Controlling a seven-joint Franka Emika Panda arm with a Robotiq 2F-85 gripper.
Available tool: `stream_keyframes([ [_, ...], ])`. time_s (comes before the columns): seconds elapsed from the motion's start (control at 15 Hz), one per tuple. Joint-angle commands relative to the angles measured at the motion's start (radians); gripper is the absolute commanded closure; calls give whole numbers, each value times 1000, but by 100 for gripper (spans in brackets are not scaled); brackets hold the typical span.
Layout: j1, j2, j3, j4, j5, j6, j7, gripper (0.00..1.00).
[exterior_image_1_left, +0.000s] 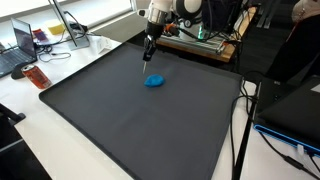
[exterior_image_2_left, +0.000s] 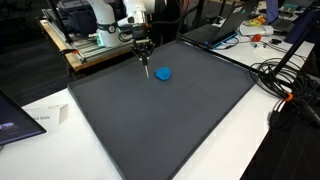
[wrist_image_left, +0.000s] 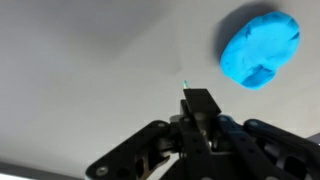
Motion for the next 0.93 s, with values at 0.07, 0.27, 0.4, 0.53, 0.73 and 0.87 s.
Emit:
stream_keyframes([
  [0.07, 46, -23, -22, 1, 120, 34, -97, 97],
  [0.27, 57, -42, -21, 4, 208, 13, -150, 97],
  [0.4, 64, -61, -17, 1, 261, 7, -179, 97],
  [0.53, 70, -81, -14, -4, 307, 12, -201, 97],
  [0.73, 76, -99, -10, -3, 386, 11, -244, 97],
  [0.87, 74, -108, -9, 1, 449, -8, -281, 97],
])
